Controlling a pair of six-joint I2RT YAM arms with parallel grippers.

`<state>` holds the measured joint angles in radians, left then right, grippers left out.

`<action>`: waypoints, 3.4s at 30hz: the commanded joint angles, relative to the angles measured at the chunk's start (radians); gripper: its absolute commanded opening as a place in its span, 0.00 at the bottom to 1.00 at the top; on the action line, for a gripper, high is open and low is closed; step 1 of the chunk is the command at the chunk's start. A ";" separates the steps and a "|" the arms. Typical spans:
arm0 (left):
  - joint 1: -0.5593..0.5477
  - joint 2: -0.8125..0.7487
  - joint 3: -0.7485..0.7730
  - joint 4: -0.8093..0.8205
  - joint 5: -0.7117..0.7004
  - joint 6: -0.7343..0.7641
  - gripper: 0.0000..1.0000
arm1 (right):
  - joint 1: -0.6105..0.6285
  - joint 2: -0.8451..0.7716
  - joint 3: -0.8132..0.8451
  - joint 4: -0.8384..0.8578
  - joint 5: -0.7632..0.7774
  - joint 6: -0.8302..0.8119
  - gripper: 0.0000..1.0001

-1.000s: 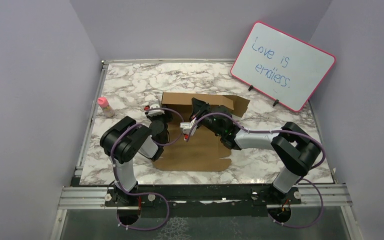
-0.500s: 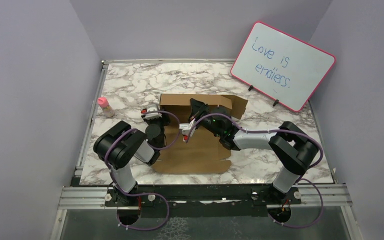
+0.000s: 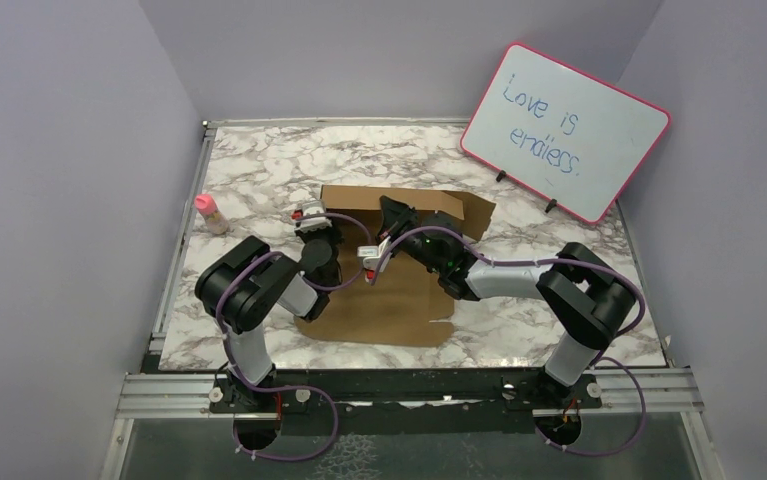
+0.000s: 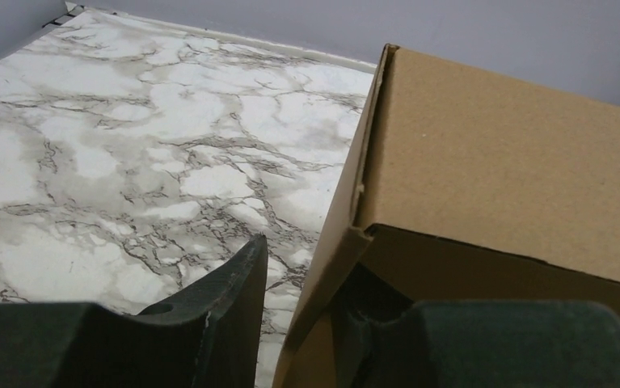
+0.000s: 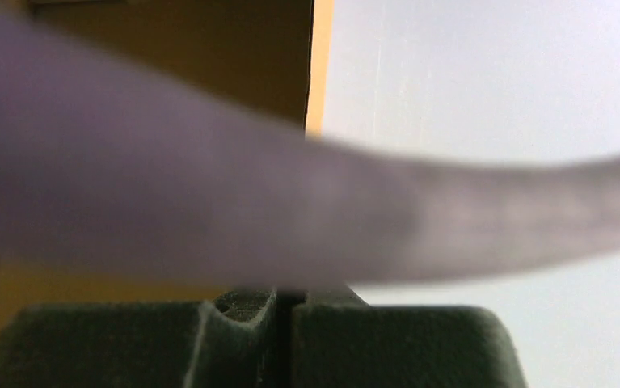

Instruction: Fold the paper box

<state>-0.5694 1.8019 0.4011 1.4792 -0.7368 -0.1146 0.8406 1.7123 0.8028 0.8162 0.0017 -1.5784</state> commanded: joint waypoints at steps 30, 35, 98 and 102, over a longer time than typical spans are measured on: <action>0.072 -0.194 -0.102 -0.079 0.261 -0.092 0.64 | -0.018 0.074 0.059 -0.114 0.157 0.055 0.01; 0.071 -0.206 -0.119 -0.114 0.269 -0.123 0.66 | -0.019 0.070 0.050 -0.101 0.158 0.058 0.01; -0.065 0.115 0.305 -0.373 -0.355 0.065 0.33 | -0.017 -0.003 -0.004 -0.109 0.112 0.115 0.01; -0.067 0.081 0.264 -0.372 -0.261 0.026 0.43 | -0.018 0.000 -0.002 -0.108 0.112 0.115 0.01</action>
<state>-0.6334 1.8908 0.6888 1.1564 -0.9104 -0.1032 0.8028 1.7050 0.8177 0.8059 0.0731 -1.5249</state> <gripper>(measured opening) 0.384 0.022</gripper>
